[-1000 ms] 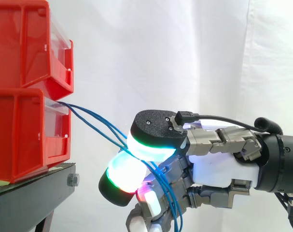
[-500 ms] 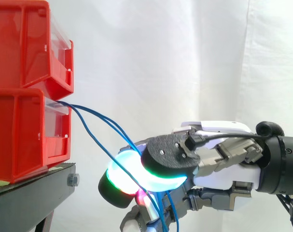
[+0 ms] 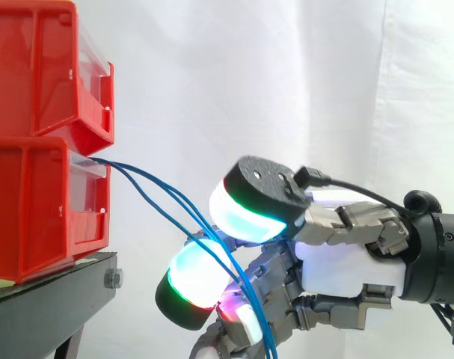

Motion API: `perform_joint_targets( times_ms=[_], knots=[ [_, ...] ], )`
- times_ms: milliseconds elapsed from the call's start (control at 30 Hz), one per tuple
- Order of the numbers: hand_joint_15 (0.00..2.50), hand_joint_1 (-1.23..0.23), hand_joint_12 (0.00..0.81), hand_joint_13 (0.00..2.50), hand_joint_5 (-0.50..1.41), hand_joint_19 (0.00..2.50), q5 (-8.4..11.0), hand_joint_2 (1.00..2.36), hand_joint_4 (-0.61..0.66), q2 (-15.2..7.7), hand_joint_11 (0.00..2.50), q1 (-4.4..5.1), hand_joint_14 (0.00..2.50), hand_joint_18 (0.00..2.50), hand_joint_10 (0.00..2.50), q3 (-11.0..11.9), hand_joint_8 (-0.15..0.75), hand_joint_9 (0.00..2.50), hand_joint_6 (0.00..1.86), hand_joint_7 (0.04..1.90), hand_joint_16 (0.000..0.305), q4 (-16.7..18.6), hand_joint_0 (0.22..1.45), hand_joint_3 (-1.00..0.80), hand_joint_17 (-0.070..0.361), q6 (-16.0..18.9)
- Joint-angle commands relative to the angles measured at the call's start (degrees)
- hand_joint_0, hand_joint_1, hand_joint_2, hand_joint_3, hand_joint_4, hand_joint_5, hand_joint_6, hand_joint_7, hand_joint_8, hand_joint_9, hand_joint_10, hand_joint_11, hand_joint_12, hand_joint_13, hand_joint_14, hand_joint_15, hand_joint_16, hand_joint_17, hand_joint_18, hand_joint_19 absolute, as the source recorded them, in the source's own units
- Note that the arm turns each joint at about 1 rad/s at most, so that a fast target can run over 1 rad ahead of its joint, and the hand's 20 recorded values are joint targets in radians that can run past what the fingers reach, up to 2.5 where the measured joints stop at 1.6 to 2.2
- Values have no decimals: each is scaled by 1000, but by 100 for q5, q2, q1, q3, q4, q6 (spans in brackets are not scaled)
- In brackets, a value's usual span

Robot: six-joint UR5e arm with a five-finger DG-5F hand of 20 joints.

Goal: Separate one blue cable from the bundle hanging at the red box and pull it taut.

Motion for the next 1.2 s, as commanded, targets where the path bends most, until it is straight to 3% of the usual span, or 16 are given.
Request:
perform_joint_targets(
  times_ms=[0, 233, 267, 300, 333, 400, 533, 633, 800, 967, 1000, 1100, 1133, 1167],
  knots=[
    [494, -495, 436, 915, -155, 464, -4, 1000, 191, -1, 879, -1, 17, 910, 17, 4, 388, 1188, 832, 1057, 52, 10, 573, -500, 118, -1],
    [499, -583, 437, 936, -149, 476, 5, 1006, 157, -1, 895, -1, 17, 917, 19, 4, 392, 1209, 818, 1074, 51, -8, 629, -429, 116, -1],
    [505, -622, 440, 936, -153, 475, 5, 1009, 153, -1, 896, 8, 17, 919, 17, 4, 391, 1197, 822, 1076, 52, -8, 625, -386, 116, -1],
    [509, -811, 441, 930, -181, 458, 5, 1012, 151, -1, 899, 8, 16, 937, 18, 4, 380, 1124, 861, 1037, 52, -8, 655, -334, 116, -1],
    [503, -907, 431, 920, -193, 424, 5, 1012, 125, -1, 901, 8, 18, 937, 17, -5, 367, 1074, 876, 1088, 51, -8, 695, -335, 115, -1],
    [491, -964, 423, 904, -200, 399, 5, 1013, 141, -1, 924, 8, 17, 926, 17, -5, 363, 1061, 902, 1069, 50, -8, 754, -334, 112, -1],
    [489, -983, 419, 899, -198, 381, 5, 1001, 140, -1, 921, 8, 17, 926, 17, 4, 353, 1041, 908, 1063, 50, -8, 790, -491, 112, -1],
    [489, -987, 420, 893, -193, 370, 5, 1000, 129, -1, 922, -1, 17, 932, 18, 4, 347, 1040, 907, 1063, 50, -17, 743, -500, 112, -1],
    [430, -1043, 432, 751, -172, 325, 5, 1000, 133, -1, 922, 8, 14, 837, 18, -5, 357, 994, 886, 1058, 54, -17, 535, -500, 122, -1],
    [321, -938, 479, 622, -164, 269, 5, 1000, 203, -1, 817, 8, 10, 779, 14, -5, 386, 939, 825, 976, 66, -17, 413, -500, 148, -1],
    [308, -819, 479, 619, -147, 262, 5, 1000, 203, -1, 775, 8, 9, 777, 14, -5, 381, 945, 781, 987, 66, -17, 413, -500, 150, -1],
    [304, -518, 414, 588, -116, 334, 5, 1000, 125, -1, 751, 8, 10, 679, 18, 4, 327, 990, 696, 1154, 56, -17, 554, -500, 125, -1],
    [334, -472, 405, 616, -126, 383, 5, 1000, 111, -1, 803, 8, 11, 657, 15, 4, 326, 1078, 711, 1133, 53, -17, 630, -500, 119, -1],
    [350, -477, 407, 631, -129, 399, 5, 1003, 117, -1, 820, 8, 12, 657, 18, -5, 327, 1090, 716, 1126, 53, -17, 630, -464, 119, -1]
  ],
)
